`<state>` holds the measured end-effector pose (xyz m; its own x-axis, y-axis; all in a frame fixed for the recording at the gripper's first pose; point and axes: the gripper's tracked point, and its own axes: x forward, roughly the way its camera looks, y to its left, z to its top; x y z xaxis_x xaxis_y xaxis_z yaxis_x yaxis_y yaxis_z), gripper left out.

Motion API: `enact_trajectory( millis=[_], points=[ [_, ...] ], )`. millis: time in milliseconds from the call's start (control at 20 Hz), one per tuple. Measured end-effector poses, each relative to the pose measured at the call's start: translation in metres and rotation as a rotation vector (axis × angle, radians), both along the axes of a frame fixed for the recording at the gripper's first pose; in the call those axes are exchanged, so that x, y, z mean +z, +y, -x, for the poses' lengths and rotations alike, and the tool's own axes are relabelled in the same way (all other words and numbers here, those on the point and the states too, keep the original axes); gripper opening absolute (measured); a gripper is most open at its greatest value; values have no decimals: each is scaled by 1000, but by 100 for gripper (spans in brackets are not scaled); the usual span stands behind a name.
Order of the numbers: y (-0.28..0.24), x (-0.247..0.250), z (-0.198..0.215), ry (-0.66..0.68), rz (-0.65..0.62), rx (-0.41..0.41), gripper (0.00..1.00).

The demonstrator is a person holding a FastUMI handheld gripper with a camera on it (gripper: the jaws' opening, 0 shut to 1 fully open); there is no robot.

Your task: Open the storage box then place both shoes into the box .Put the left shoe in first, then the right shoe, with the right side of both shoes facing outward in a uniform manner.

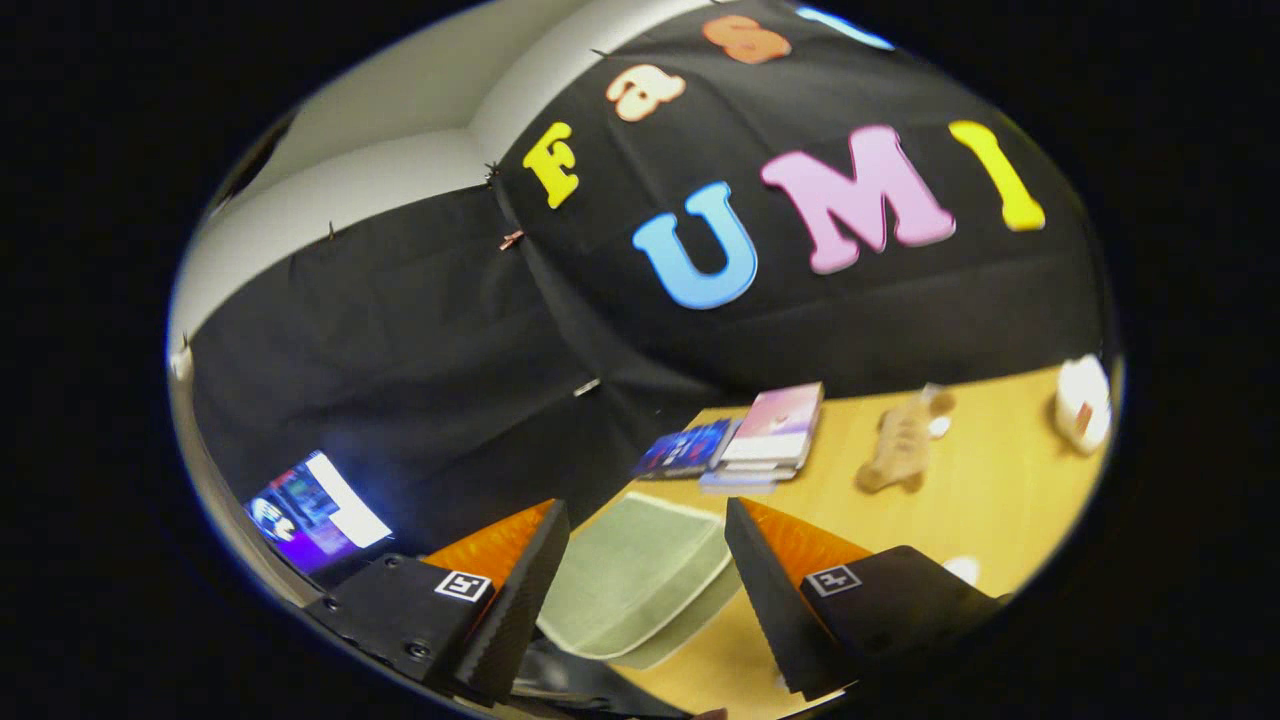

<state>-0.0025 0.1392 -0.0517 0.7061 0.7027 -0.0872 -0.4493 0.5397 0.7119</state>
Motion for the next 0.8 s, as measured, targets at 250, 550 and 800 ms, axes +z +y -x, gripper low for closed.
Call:
enact_trajectory(
  millis=[250, 550, 800],
  points=[
    [40, -51, 7, 345, -295, 214, 98],
    [75, -117, 3, 550, -472, 309, 98],
    [100, -166, -8, 643, -485, 348, 96]
  ],
)
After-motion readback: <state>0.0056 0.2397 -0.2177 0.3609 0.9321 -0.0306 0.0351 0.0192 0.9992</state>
